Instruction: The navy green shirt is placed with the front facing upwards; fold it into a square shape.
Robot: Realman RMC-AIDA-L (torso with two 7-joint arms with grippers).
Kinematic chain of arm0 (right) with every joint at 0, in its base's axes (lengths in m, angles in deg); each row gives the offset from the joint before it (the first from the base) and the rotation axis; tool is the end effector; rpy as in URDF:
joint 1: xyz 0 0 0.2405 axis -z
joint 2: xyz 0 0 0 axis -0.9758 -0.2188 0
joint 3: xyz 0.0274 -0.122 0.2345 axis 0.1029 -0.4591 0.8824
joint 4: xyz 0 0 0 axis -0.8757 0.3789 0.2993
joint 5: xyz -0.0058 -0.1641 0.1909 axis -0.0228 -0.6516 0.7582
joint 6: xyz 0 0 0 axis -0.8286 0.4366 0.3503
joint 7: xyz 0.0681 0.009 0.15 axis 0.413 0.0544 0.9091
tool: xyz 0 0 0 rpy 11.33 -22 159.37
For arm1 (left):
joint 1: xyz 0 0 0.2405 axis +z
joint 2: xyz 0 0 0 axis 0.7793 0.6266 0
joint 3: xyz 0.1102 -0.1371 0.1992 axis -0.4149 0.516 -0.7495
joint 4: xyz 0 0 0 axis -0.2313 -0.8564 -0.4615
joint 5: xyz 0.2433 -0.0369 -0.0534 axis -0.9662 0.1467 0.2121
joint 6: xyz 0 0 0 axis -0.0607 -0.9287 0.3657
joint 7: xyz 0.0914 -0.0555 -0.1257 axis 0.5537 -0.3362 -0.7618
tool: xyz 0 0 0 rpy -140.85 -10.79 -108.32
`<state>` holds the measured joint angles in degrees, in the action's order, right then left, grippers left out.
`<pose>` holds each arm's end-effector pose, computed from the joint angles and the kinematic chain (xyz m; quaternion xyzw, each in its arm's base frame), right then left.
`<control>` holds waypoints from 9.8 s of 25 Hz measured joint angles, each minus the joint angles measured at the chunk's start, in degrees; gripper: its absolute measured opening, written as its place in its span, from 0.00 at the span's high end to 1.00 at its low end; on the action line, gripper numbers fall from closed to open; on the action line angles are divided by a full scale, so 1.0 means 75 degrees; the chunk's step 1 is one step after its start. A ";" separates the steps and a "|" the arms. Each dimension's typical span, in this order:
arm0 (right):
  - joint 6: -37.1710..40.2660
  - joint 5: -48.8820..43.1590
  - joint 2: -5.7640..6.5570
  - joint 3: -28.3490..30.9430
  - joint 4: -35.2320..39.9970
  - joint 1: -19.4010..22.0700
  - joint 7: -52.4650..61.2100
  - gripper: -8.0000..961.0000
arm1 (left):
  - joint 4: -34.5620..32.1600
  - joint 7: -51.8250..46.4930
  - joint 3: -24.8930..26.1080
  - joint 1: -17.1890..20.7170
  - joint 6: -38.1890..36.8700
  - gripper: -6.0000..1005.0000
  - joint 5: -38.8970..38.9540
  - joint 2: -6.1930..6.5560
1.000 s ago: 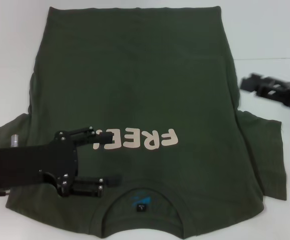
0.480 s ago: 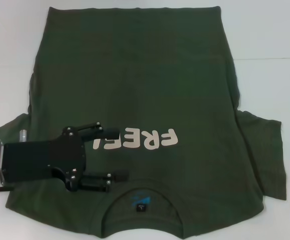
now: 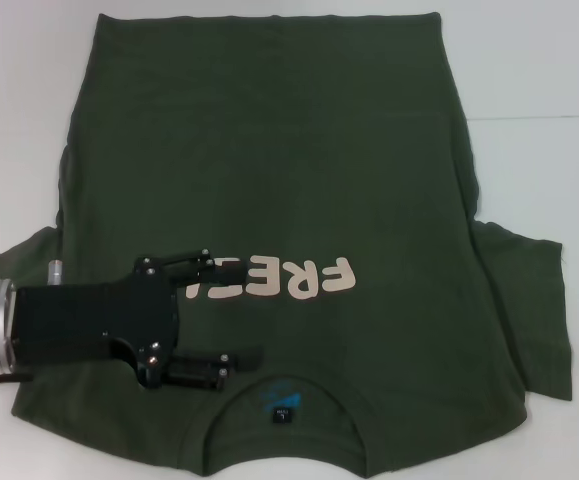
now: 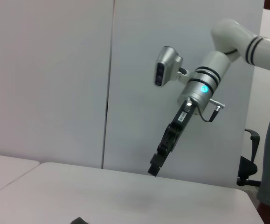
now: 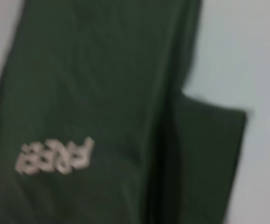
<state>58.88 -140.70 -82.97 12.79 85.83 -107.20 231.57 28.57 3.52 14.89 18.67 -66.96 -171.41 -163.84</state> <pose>0.3236 0.3512 0.1621 -0.7288 0.6544 0.0555 0.1939 -0.2499 0.3417 -0.0087 -0.9493 -0.0758 -0.3008 0.0510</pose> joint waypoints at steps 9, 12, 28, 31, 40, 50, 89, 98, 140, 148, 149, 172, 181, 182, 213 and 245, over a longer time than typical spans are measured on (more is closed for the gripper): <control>-0.0518 -0.1004 -0.0014 -0.0313 -0.0940 -0.0397 0.0091 0.13 | 0.0003 0.0000 -0.0101 0.0016 -0.0023 0.09 -0.0053 0.0005; -0.0711 -0.1261 0.0008 -0.0373 -0.1237 -0.0542 0.0106 0.13 | 0.0004 -0.0001 -0.0101 0.0047 -0.0028 0.09 -0.0059 -0.0001; -0.1795 -0.1310 0.0333 -0.0749 -0.3144 -0.1148 0.0251 0.13 | 0.0004 -0.0059 -0.0109 0.0103 -0.0066 0.09 -0.0064 -0.0019; -0.1998 -0.1312 0.0358 -0.0931 -0.3451 -0.1219 0.0308 0.13 | 0.0004 -0.0086 -0.0193 0.0111 -0.0070 0.09 -0.0075 -0.0019; -0.2249 -0.1316 0.0322 -0.1075 -0.4043 -0.1370 0.0323 0.13 | 0.0004 -0.0104 -0.0216 0.0137 -0.0058 0.09 -0.0165 -0.0032; -0.2252 -0.1315 0.0239 -0.1143 -0.4399 -0.1467 0.0302 0.13 | 0.0004 -0.0110 -0.0218 0.0155 -0.0060 0.09 -0.0169 -0.0042; -0.2658 -0.1314 0.0206 -0.1707 -0.4501 -0.1494 0.0346 0.13 | 0.0003 -0.0138 -0.0217 0.0200 -0.0054 0.09 -0.0169 -0.0054; -0.2728 -0.1295 0.0190 -0.1751 -0.4579 -0.1535 0.0346 0.13 | 0.0003 -0.0142 -0.0217 0.0200 -0.0021 0.09 -0.0169 -0.0054; -0.2630 -0.1316 0.0284 -0.2007 -0.4489 -0.1693 0.0501 0.14 | 0.0004 -0.0165 -0.0217 0.0212 -0.0017 0.09 -0.0169 -0.0075; -0.2655 -0.1310 0.0259 -0.2007 -0.4516 -0.1693 0.0500 0.14 | 0.0004 -0.0165 -0.0217 0.0212 -0.0008 0.09 -0.0169 -0.0077; -0.2656 -0.1310 0.0259 -0.2006 -0.4520 -0.1693 0.0497 0.14 | 0.0003 -0.0164 -0.0217 0.0212 -0.0005 0.09 -0.0169 -0.0077; -0.2882 -0.1172 0.0248 -0.1908 -0.4788 -0.1723 0.0450 0.15 | 0.0003 -0.0153 -0.0217 0.0214 0.0001 0.09 -0.0169 -0.0077; -0.2845 -0.1045 0.0250 -0.1940 -0.4790 -0.1737 0.0469 0.16 | 0.0004 -0.0141 -0.0217 0.0226 0.0005 0.09 -0.0169 -0.0088; -0.2839 -0.1045 0.0249 -0.1949 -0.4790 -0.1738 0.0489 0.16 | 0.0003 -0.0140 -0.0217 0.0227 0.0006 0.09 -0.0169 -0.0088; -0.2844 -0.1104 0.0246 -0.1959 -0.4507 -0.1593 0.0198 0.96 | 0.0004 -0.0123 -0.0170 0.0292 0.0023 0.09 -0.0142 -0.0095; -0.4306 -0.1054 0.0360 -0.0810 -0.2901 -0.0492 -0.0686 0.96 | 0.0062 -0.0151 -0.0147 0.0414 0.0015 0.09 0.0061 -0.0205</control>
<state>26.59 -148.60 -80.27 6.71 64.08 -110.89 226.43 29.03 2.39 13.79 21.78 -66.85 -170.95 -165.37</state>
